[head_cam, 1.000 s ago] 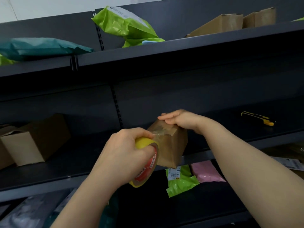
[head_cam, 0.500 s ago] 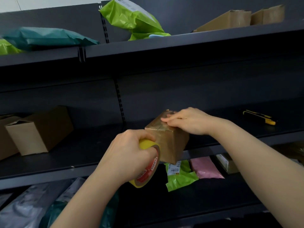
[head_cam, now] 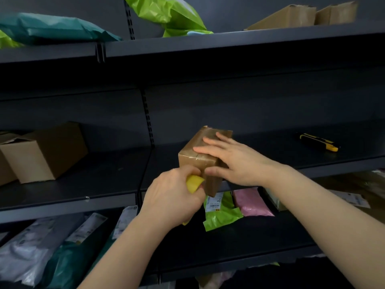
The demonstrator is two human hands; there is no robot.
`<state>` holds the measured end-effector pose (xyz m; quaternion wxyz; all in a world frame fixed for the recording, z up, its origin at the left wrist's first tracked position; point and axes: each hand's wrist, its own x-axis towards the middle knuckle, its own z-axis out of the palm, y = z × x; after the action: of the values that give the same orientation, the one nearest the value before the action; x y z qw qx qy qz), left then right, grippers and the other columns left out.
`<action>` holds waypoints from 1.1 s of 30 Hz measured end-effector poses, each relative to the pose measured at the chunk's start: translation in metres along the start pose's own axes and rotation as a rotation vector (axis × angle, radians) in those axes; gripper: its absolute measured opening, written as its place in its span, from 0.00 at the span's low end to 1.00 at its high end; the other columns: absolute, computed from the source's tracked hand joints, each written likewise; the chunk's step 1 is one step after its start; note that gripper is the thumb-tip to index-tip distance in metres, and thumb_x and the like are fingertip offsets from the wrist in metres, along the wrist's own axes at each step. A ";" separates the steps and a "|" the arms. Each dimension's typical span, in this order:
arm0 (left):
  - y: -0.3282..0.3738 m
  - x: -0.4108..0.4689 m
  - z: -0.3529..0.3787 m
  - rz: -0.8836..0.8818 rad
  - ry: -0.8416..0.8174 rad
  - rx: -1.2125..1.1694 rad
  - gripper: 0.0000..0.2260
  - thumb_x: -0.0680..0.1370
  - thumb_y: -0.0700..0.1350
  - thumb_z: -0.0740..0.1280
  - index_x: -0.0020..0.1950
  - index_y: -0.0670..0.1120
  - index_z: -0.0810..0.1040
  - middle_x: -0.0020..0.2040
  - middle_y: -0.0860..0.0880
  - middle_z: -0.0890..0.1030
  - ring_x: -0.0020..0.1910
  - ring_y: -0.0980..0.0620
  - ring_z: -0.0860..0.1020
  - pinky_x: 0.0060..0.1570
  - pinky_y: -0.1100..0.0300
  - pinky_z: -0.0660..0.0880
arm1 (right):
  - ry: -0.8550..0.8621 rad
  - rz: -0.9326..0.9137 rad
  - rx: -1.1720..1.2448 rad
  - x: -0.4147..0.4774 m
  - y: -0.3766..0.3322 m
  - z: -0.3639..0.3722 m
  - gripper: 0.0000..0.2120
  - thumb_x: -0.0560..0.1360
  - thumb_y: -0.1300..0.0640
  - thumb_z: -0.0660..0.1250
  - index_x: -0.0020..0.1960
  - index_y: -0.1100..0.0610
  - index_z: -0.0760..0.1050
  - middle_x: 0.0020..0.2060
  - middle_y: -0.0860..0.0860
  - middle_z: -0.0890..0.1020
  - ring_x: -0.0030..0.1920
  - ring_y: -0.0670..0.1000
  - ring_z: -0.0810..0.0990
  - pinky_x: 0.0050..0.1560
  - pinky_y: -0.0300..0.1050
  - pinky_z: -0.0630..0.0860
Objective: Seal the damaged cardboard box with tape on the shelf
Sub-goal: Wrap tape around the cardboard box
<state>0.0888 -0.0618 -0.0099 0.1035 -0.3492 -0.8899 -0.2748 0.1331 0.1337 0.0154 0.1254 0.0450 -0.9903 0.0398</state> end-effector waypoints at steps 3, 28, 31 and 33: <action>-0.007 -0.009 0.005 0.119 0.039 -0.020 0.22 0.75 0.57 0.67 0.67 0.67 0.66 0.44 0.58 0.79 0.41 0.58 0.78 0.41 0.60 0.76 | 0.047 0.017 0.061 0.013 0.013 0.001 0.25 0.80 0.38 0.53 0.76 0.37 0.53 0.78 0.46 0.56 0.78 0.50 0.49 0.76 0.51 0.52; -0.028 -0.021 0.086 -0.018 0.040 -0.062 0.22 0.77 0.63 0.63 0.66 0.56 0.60 0.36 0.56 0.73 0.39 0.53 0.79 0.36 0.57 0.73 | 0.166 0.080 0.358 0.029 0.024 0.008 0.20 0.80 0.52 0.60 0.71 0.47 0.63 0.67 0.46 0.71 0.66 0.47 0.68 0.57 0.44 0.68; -0.028 -0.024 0.087 0.003 0.077 -0.031 0.22 0.76 0.66 0.61 0.64 0.59 0.59 0.34 0.55 0.74 0.36 0.54 0.78 0.33 0.58 0.72 | 0.127 0.158 0.124 0.035 0.019 0.005 0.20 0.77 0.50 0.61 0.68 0.48 0.67 0.69 0.50 0.71 0.76 0.53 0.58 0.72 0.56 0.59; -0.029 -0.025 0.087 0.036 0.109 0.052 0.23 0.75 0.69 0.59 0.64 0.59 0.59 0.34 0.55 0.74 0.34 0.54 0.78 0.29 0.59 0.70 | 0.152 0.184 0.071 0.035 0.013 0.011 0.25 0.72 0.46 0.67 0.67 0.49 0.66 0.72 0.51 0.68 0.78 0.56 0.53 0.74 0.62 0.55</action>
<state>0.0883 -0.0440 -0.1035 0.1658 -0.3466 -0.8835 -0.2681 0.0948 0.1428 0.0126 0.1941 -0.0448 -0.9759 0.0893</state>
